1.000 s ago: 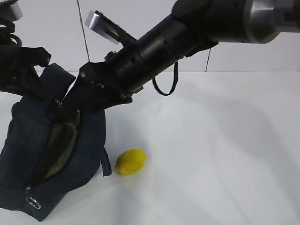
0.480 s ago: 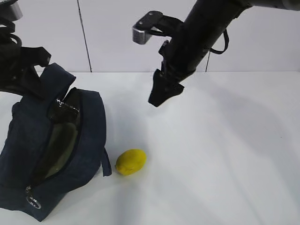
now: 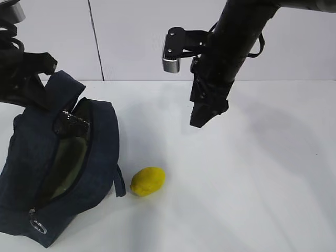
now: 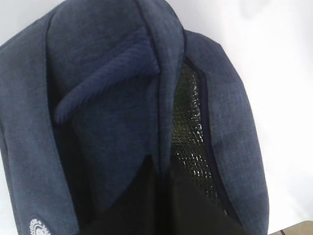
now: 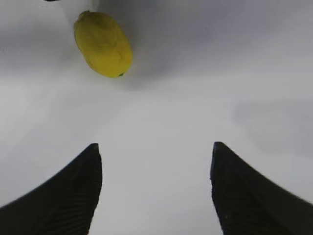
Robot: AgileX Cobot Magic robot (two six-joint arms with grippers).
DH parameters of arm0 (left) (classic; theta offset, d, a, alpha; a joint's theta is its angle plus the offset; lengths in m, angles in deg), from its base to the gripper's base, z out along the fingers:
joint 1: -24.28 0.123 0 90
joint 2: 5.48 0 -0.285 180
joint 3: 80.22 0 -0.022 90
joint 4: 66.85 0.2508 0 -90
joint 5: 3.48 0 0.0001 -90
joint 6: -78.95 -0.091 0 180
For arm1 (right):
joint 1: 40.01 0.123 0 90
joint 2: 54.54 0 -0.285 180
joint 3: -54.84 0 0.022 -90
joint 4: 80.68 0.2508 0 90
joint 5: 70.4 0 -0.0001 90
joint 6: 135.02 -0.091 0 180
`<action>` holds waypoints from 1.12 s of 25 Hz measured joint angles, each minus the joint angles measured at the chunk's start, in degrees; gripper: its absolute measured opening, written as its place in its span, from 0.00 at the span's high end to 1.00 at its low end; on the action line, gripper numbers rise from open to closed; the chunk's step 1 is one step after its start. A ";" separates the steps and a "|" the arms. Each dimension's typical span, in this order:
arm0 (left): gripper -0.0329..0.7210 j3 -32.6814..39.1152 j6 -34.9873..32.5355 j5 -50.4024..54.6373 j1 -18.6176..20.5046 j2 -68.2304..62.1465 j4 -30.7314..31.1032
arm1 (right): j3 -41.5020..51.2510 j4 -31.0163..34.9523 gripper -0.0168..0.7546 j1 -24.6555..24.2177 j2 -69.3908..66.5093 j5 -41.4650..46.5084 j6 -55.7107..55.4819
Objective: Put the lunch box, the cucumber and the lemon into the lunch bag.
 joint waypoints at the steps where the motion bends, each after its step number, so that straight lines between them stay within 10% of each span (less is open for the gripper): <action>1: 0.97 0.00 0.00 0.00 0.00 0.00 0.00 | 0.00 0.26 0.30 0.00 0.00 1.03 0.57; 28: 0.97 -0.10 0.00 5.87 3.78 0.54 8.39 | 8.12 17.73 0.30 0.00 -1.29 2.04 21.14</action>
